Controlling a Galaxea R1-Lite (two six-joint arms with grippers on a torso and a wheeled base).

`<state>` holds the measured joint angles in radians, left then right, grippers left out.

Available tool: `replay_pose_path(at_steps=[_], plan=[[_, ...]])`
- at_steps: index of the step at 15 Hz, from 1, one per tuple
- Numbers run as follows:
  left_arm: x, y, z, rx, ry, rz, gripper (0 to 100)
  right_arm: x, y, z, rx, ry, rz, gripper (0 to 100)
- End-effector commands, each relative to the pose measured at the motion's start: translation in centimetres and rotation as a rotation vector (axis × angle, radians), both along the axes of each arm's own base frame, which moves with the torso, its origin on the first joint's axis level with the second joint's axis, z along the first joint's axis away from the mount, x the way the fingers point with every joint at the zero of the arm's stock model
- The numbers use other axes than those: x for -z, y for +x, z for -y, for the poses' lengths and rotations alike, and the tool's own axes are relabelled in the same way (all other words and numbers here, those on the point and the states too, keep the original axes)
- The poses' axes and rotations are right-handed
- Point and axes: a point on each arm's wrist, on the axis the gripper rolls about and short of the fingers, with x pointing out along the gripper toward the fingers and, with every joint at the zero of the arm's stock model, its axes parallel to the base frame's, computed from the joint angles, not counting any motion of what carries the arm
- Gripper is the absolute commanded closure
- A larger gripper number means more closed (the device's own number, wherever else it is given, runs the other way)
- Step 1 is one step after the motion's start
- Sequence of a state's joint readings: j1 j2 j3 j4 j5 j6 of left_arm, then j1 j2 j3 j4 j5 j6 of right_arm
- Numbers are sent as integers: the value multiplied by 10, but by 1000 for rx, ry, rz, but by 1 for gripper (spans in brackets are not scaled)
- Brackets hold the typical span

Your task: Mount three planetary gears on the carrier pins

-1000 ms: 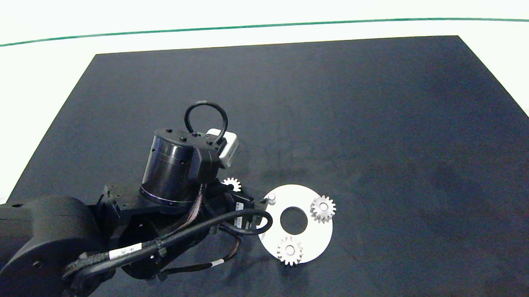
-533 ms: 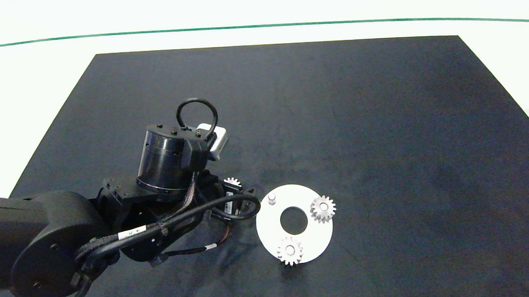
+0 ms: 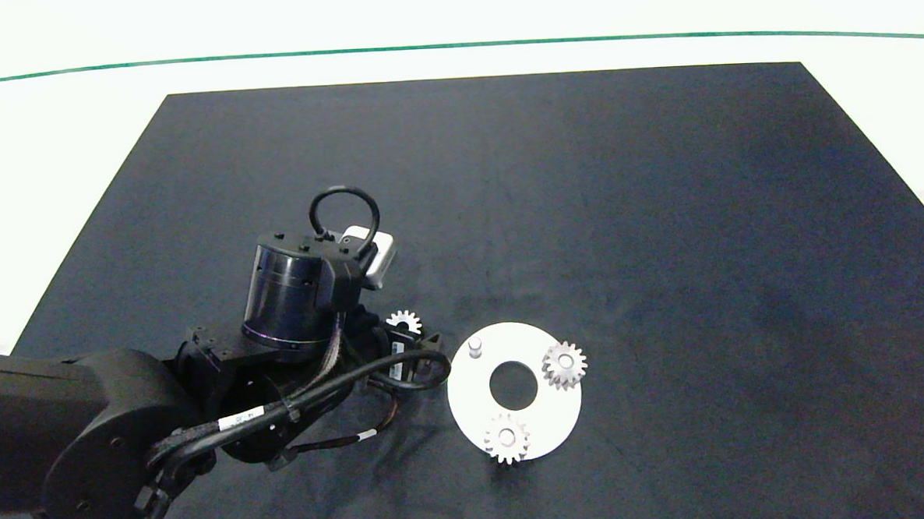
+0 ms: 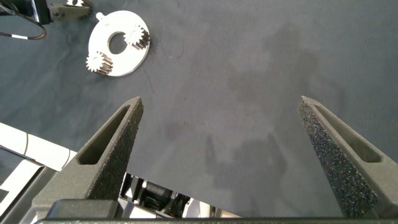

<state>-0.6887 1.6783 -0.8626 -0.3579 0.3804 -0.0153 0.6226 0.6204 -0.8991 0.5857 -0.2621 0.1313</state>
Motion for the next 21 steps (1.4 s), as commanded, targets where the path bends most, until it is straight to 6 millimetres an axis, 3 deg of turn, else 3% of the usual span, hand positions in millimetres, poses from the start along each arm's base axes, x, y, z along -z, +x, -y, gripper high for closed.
replay_pose_path(at_steps=[1, 6, 21], plan=[[2, 1, 1, -6, 12, 15, 0, 0, 0, 0, 2, -2, -3, 0], [20, 5, 3, 7, 44, 88, 5, 0, 0, 0, 2, -2, -2, 0], [22, 4, 3, 11, 56, 89, 35, 0, 0, 0, 4, 5, -5, 0]])
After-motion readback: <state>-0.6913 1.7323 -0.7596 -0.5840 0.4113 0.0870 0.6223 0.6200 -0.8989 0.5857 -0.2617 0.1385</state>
